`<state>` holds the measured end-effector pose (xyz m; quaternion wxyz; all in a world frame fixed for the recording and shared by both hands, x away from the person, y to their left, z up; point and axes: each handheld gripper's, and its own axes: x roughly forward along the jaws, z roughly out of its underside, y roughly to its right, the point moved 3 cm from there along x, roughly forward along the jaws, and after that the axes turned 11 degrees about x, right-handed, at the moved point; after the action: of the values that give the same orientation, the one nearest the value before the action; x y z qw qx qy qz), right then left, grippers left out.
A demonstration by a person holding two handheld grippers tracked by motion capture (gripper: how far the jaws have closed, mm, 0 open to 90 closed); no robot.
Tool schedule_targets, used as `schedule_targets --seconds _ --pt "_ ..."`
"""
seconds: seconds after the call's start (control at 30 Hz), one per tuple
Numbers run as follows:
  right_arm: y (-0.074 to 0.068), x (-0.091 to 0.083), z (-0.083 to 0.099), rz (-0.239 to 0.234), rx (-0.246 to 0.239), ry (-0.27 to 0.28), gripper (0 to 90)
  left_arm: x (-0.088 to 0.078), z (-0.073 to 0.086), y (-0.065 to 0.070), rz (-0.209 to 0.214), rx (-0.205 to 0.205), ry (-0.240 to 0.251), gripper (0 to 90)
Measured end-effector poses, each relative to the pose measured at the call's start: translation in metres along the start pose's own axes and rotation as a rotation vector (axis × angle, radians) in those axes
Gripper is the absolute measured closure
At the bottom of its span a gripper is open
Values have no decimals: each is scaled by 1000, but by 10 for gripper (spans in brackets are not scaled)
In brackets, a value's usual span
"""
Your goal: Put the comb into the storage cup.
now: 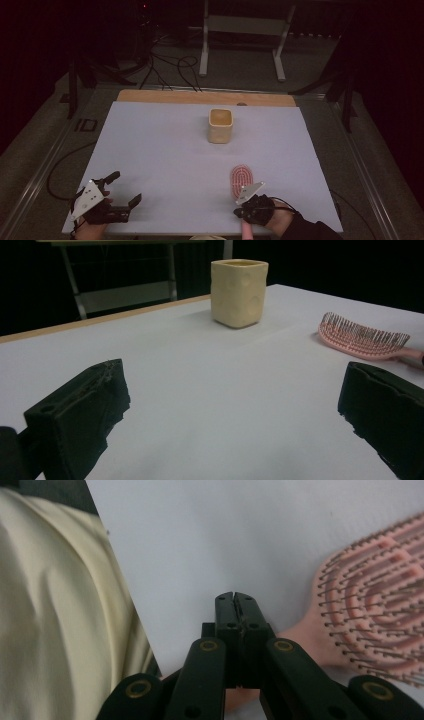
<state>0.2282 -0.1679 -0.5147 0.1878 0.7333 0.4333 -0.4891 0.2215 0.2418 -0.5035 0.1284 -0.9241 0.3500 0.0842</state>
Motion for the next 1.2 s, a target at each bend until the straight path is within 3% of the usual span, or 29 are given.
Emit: schedule_targets --seconds 0.43,0.6,0.73,0.9,1.2 --pt "24 -15 25 64 71 -44 900 0 0 0 -3 -4 7 2" --pt "37 -22 33 122 88 -59 900 0 0 0 -3 -8 8 2" --pt "51 -29 41 166 129 -58 900 0 0 -1 -3 -10 8 2" --pt "66 -35 47 178 166 -48 900 1 0 -1 -2 -7 5 2" --pt "81 -37 48 207 184 -41 900 1 0 -1 -3 -6 3 2"
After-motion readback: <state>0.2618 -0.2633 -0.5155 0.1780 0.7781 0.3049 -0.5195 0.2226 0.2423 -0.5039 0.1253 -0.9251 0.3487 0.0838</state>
